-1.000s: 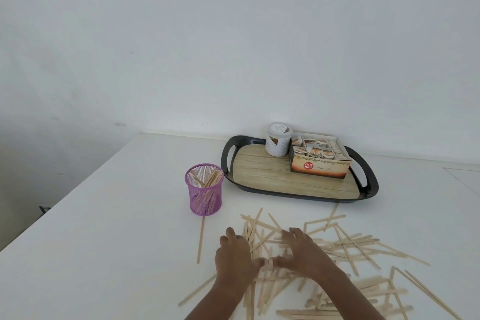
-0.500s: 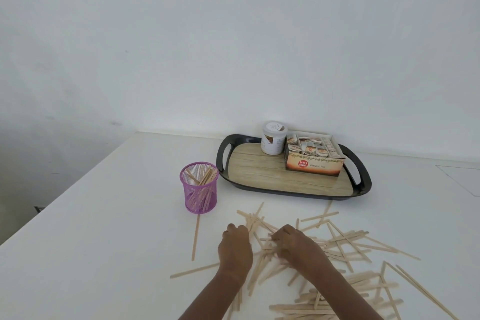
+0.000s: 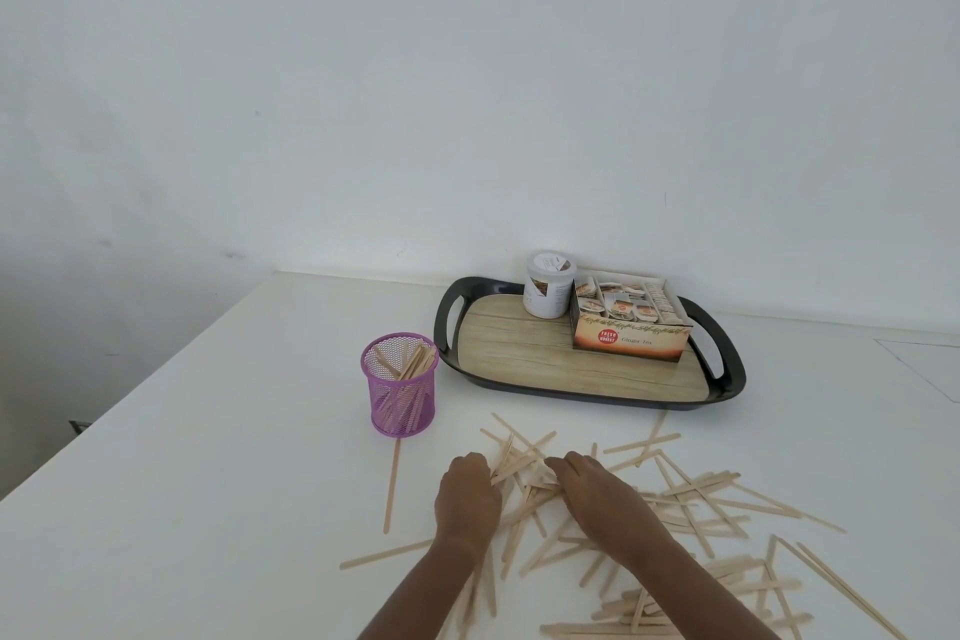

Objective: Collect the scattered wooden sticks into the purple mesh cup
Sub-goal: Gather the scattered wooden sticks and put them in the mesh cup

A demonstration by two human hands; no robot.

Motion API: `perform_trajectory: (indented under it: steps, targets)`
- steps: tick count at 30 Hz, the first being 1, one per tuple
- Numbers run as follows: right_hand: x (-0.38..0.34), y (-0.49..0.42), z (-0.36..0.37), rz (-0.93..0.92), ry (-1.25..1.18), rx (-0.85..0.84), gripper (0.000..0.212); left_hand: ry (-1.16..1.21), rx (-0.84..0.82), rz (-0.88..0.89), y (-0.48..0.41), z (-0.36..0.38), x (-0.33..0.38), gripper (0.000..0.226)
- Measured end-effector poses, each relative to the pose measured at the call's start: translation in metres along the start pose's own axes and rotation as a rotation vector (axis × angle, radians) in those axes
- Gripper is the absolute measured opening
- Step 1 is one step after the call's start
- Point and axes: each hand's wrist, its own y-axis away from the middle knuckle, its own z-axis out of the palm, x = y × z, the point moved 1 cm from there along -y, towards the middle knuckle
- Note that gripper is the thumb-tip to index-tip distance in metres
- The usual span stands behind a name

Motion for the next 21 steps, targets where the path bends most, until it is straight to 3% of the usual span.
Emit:
perform_trajectory:
  steps: [4,9,15,21]
  targets:
    - [-0.001,-0.001,0.005,-0.031,0.068,-0.005,0.040,0.102,-0.006,0.000,-0.001,-0.002,-0.002,0.036]
    - [-0.002,-0.001,0.008,-0.028,0.090,0.018,0.037,0.285,0.014,-0.024,-0.007,-0.010,-0.003,0.011]
    - [0.000,0.003,0.006,-0.030,0.055,0.046,0.035,0.491,-0.008,-0.042,-0.013,-0.022,-0.001,0.014]
    - [0.006,0.004,-0.001,-0.004,-0.042,0.118,0.032,0.605,0.033,0.081,-0.019,-0.032,-0.001,0.018]
